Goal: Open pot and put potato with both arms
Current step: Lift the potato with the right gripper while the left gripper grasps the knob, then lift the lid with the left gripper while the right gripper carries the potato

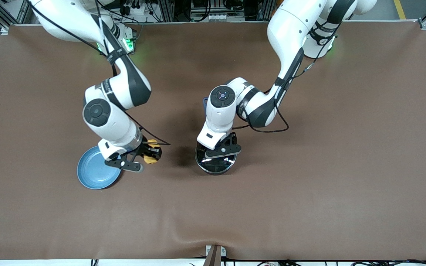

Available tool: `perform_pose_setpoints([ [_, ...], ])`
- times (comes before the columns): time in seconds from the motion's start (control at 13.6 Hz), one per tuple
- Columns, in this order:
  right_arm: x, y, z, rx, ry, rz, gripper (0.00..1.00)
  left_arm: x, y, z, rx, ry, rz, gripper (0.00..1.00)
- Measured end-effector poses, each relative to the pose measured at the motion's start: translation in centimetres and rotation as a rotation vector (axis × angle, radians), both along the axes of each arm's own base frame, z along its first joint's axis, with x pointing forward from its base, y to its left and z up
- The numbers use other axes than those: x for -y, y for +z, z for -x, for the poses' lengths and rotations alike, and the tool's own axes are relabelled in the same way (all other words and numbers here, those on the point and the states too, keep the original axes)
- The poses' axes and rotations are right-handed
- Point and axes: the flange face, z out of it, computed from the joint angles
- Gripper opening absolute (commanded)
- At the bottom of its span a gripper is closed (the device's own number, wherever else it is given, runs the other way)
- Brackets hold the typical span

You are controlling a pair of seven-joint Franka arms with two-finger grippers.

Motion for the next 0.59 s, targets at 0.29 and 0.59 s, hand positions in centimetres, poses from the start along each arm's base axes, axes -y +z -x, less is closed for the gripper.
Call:
perform_pose_setpoints([
  [0.29, -0.7, 0.6, 0.0, 0.009, -0.009, -0.006, 0.0, 0.4, 0.5, -0.1, 0.01, 0.051, 0.024, 0.0],
  [0.59, -0.7, 0.9, -0.2, 0.016, -0.015, -0.009, 0.0, 0.0, 2.6, -0.9, 0.025, 0.069, 0.036, 0.0],
])
